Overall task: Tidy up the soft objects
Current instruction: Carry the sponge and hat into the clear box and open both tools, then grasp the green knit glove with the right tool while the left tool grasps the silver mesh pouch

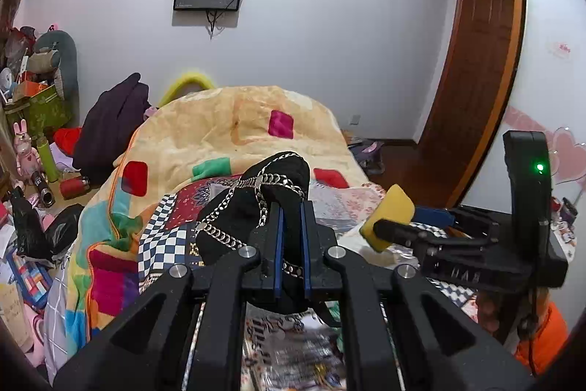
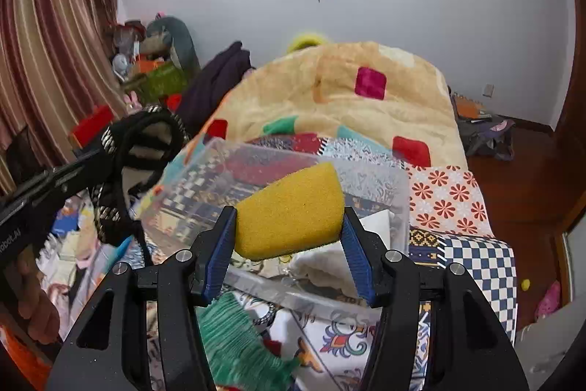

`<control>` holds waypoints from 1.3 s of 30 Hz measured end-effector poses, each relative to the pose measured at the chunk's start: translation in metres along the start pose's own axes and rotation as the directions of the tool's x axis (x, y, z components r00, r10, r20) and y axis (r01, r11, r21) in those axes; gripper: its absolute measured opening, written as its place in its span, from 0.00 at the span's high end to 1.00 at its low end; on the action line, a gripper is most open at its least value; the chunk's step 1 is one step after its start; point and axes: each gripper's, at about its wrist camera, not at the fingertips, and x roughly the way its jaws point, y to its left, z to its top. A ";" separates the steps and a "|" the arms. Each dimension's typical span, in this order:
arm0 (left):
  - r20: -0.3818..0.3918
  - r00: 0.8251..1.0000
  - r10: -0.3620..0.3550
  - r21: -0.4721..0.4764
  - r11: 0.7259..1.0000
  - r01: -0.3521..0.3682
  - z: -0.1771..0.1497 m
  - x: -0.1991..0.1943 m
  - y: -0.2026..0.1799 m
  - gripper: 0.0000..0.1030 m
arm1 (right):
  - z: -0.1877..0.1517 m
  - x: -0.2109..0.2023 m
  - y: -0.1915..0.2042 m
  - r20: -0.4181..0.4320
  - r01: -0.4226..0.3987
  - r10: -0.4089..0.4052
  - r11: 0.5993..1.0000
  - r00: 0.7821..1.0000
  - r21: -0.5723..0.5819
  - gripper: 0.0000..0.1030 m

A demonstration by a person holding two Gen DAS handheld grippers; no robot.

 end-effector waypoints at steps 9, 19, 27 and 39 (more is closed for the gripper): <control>-0.081 0.996 0.039 -0.001 0.999 -0.039 -0.005 0.067 0.004 0.93 | -0.007 0.039 -0.004 -0.069 0.037 -0.039 0.999 0.997 -0.032 0.47; -0.146 0.989 0.032 0.000 0.999 -0.032 -0.018 0.082 0.000 0.83 | -0.012 0.043 -0.008 -0.094 0.051 -0.054 0.998 0.994 -0.037 0.32; -0.106 0.994 0.022 0.064 0.998 -0.015 -0.018 0.042 -0.008 0.57 | -0.008 0.004 -0.005 -0.047 0.020 -0.021 0.999 0.999 -0.027 0.31; -0.182 0.983 0.005 0.058 0.998 0.006 -0.060 0.011 0.001 0.42 | -0.055 -0.015 0.022 -0.120 -0.056 0.050 0.997 0.991 -0.052 0.27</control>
